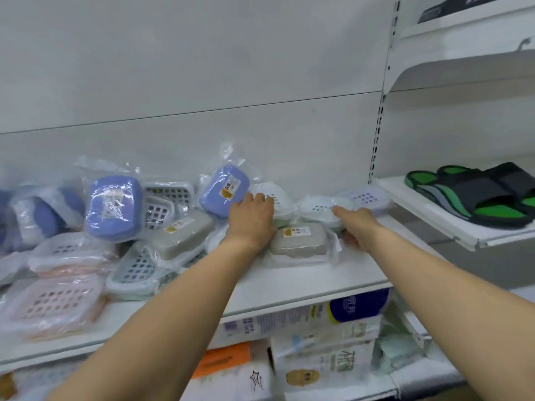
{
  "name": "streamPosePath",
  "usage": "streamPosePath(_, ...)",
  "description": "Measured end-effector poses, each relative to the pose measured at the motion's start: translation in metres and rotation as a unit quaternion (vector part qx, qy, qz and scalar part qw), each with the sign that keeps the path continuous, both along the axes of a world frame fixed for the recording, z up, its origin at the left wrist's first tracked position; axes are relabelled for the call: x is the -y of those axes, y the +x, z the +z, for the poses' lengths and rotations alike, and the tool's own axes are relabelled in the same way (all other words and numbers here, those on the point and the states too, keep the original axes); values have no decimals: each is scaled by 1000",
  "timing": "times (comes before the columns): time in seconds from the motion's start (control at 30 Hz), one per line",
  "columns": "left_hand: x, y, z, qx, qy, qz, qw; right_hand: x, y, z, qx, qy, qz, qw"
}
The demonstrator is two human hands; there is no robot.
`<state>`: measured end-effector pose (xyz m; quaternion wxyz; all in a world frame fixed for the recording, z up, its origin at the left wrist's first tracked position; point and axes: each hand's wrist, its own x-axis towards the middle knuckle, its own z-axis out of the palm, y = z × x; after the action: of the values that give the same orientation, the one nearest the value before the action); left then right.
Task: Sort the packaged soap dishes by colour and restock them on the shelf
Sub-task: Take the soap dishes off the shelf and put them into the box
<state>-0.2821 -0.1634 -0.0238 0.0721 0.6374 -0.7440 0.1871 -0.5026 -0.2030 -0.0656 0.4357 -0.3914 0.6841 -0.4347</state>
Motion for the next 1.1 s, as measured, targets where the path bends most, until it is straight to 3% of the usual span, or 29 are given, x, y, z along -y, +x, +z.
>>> streamPosePath(0.1,7,3,-3,22,-25,-2,999,15,7,-11,26,-6,-26,999)
streamPosePath(0.23,3,6,5,-38,-21,-20,999,0,19,4,-8,-30,-63,998)
streamPosePath(0.4,-22,6,28,-208,-7,-48,977,-22,16,23,-41,-135,-94,986)
streamPosePath(0.53,-55,5,30,-357,-31,-79,930,-58,19,33,-68,-207,-105,970)
streamPosePath(0.67,-93,20,25,-450,-55,-93,886,-109,35,41,-81,-267,-87,956)
streamPosePath(0.97,-243,127,14,-549,-95,-102,824,-248,140,55,9,-320,-57,946)
streamPosePath(1.1,-327,206,-3,-533,-124,-78,833,-314,210,48,23,-312,-16,950)
